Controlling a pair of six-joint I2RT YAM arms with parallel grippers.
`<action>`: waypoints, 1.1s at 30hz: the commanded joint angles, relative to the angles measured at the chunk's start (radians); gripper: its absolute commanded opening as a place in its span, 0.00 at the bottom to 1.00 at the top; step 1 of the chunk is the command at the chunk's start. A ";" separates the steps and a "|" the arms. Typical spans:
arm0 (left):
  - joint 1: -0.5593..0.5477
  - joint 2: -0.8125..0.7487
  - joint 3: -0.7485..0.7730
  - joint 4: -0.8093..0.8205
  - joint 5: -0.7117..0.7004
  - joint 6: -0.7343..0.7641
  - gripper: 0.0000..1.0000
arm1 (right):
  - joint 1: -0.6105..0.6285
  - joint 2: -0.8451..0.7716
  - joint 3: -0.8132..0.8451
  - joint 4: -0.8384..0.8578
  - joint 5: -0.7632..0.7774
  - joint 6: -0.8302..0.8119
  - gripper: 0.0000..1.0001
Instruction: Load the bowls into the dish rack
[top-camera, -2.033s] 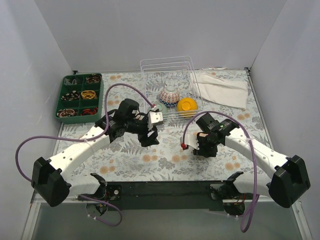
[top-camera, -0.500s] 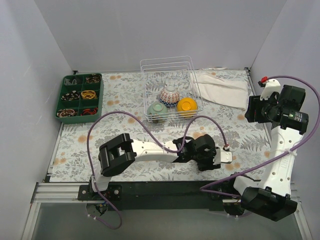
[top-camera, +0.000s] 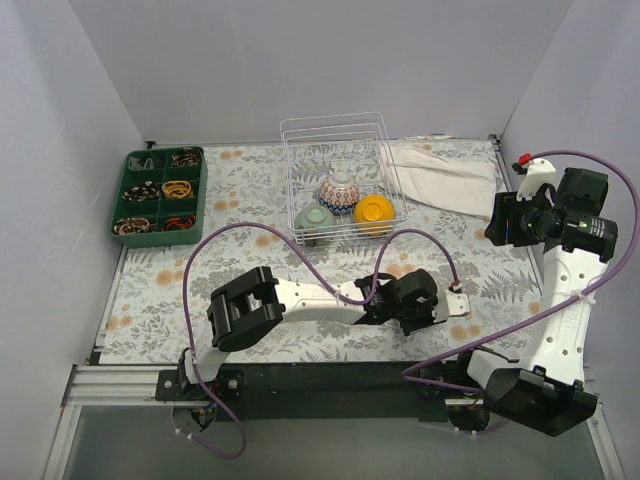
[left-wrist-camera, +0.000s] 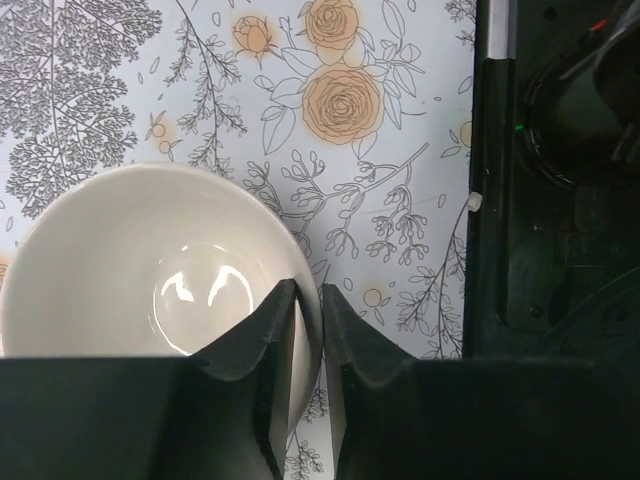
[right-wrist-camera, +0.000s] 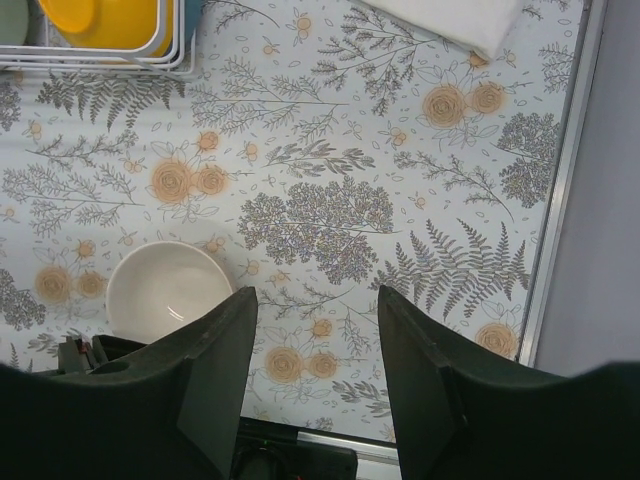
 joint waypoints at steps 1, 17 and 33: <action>0.001 -0.030 0.029 -0.003 -0.049 0.022 0.10 | -0.005 -0.004 0.032 -0.012 -0.030 -0.004 0.59; 0.090 -0.252 -0.059 -0.121 0.014 0.090 0.00 | -0.009 0.019 0.051 -0.028 -0.051 -0.003 0.58; 0.350 -0.387 0.173 0.029 0.200 -0.099 0.00 | -0.012 0.168 0.188 0.028 -0.667 0.197 0.61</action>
